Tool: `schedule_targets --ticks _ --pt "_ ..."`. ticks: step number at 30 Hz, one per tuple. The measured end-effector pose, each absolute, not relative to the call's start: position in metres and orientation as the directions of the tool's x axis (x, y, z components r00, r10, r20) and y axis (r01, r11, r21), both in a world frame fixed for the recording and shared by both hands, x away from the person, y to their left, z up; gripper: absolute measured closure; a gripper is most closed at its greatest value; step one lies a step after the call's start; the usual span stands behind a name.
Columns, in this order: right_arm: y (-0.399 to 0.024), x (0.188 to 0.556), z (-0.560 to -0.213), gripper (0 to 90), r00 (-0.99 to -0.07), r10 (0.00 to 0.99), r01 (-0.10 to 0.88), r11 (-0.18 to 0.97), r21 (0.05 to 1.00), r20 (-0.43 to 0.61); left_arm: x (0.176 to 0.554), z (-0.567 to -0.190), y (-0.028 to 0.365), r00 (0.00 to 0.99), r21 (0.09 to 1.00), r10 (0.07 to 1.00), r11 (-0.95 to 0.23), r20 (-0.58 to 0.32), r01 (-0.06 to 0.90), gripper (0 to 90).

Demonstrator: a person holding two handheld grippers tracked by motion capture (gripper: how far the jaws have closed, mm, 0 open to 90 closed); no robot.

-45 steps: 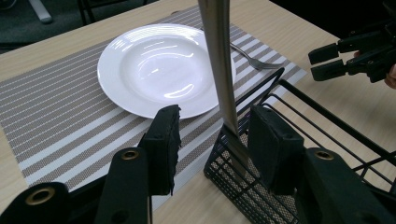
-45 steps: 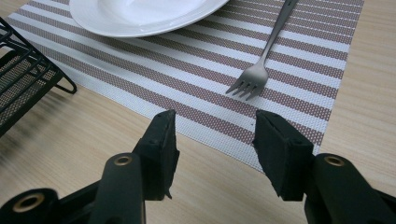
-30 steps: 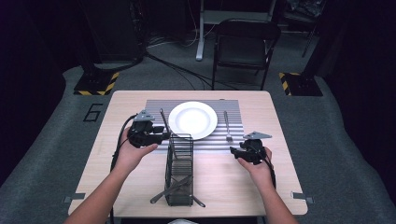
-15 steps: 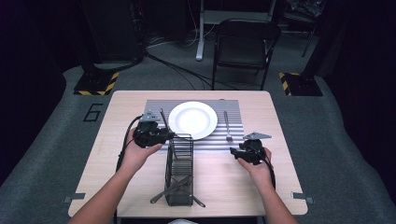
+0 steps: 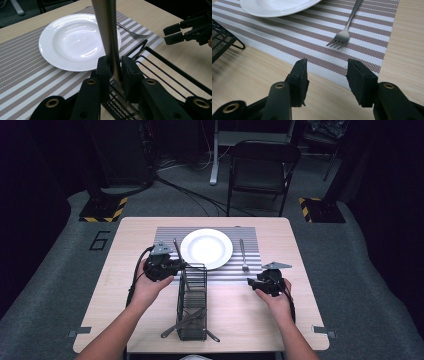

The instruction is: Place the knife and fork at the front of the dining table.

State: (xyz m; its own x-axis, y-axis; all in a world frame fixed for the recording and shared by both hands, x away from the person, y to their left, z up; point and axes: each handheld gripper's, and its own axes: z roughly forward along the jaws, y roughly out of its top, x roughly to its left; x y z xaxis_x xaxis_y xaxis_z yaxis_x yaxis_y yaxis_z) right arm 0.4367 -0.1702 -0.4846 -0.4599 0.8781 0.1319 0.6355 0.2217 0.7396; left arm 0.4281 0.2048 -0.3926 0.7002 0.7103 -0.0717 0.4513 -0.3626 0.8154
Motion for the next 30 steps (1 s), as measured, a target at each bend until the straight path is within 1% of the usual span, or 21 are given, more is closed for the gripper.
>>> schedule_targets --ticks 4,7,11,17,30 --pt "-0.172 0.437 -0.485 50.7 -0.451 0.882 0.64 0.214 0.738 0.135 0.424 -0.392 0.201 0.717 0.82 0.695 -0.377 -0.058 0.431 79.0" --pt "-0.173 0.438 -0.486 50.7 -0.451 0.882 0.641 0.215 0.737 0.135 0.424 -0.392 0.198 0.71 0.822 0.702 -0.365 -0.065 0.437 79.6" --pt "-0.173 0.438 -0.488 50.7 -0.445 0.884 0.648 0.208 0.733 0.142 0.423 -0.392 0.193 0.708 0.823 0.7 -0.343 -0.098 0.454 80.8" --pt "-0.175 0.439 -0.487 50.7 -0.439 0.886 0.65 0.199 0.733 0.149 0.423 -0.389 0.189 0.721 0.814 0.689 -0.377 -0.072 0.442 81.1" --pt "-0.175 0.439 -0.488 50.7 -0.441 0.886 0.646 0.201 0.736 0.145 0.419 -0.359 0.189 0.735 0.822 0.676 -0.39 -0.051 0.415 81.2"
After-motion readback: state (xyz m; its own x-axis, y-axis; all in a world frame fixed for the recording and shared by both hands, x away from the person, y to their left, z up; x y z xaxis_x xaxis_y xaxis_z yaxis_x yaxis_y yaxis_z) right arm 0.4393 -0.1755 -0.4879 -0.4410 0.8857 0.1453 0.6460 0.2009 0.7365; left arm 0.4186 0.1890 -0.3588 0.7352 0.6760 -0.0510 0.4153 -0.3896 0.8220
